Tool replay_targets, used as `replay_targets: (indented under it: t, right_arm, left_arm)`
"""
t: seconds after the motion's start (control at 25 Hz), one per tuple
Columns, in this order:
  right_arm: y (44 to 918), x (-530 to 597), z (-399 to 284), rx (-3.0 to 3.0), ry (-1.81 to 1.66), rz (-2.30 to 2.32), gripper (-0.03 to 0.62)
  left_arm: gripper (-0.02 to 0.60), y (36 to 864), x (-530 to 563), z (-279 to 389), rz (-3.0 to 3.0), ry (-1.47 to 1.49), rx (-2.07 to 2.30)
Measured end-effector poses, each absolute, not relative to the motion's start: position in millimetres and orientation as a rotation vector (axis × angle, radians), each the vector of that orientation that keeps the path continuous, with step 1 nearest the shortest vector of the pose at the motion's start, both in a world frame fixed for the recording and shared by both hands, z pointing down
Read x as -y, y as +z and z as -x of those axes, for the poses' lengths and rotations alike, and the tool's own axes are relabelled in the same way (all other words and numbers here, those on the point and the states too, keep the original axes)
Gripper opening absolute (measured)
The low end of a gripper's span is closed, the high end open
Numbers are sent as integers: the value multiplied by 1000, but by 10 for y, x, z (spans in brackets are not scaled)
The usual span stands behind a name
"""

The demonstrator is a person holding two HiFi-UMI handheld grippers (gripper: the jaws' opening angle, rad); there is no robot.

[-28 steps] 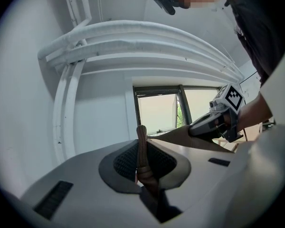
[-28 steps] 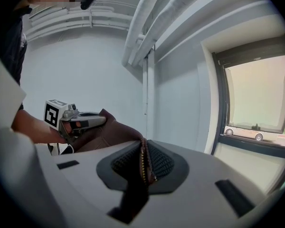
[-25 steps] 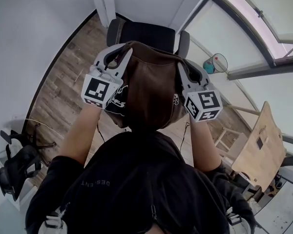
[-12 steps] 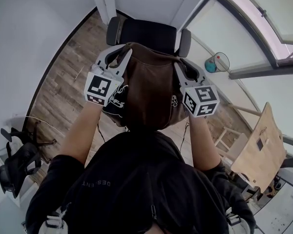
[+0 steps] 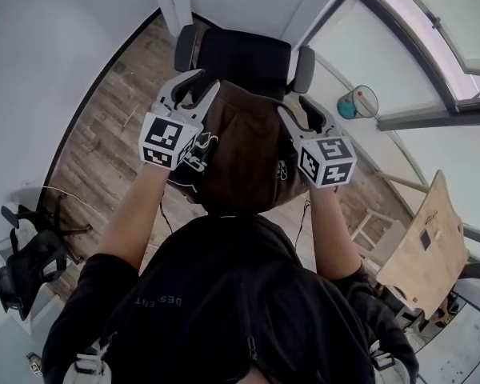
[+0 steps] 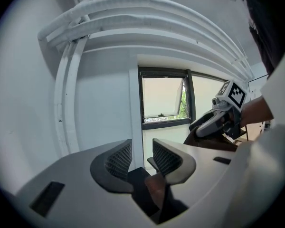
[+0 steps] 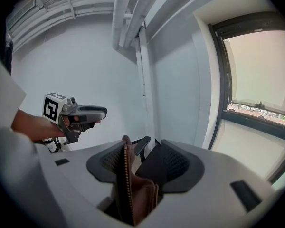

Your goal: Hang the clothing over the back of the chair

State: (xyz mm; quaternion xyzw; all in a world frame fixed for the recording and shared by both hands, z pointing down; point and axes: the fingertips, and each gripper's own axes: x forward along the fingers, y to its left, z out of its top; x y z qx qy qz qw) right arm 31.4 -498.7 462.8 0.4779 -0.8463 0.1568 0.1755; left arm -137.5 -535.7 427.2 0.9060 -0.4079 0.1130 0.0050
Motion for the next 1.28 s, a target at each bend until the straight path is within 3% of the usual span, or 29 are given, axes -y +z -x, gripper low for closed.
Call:
replay_targets:
  t: [0.24,0.84,1.12,1.28]
  right_arm:
    - [4724,4960,-313,2392,505,-1316,264]
    - [4199,4739,-266,2517,355,-1366,256]
    - [3625,4384,-136,2631,153,-1449,188]
    - [3344,4114,-33,2694,30,-1476,137]
  left_arm:
    - [144,4195,5312,1299,-2851,344,1288]
    - [144,3816,4984,1171,-2915,246,1259]
    - [142,3432,4578,1028,-2991,132,1128]
    - [101,3226,4314,989,-3041,61,1072]
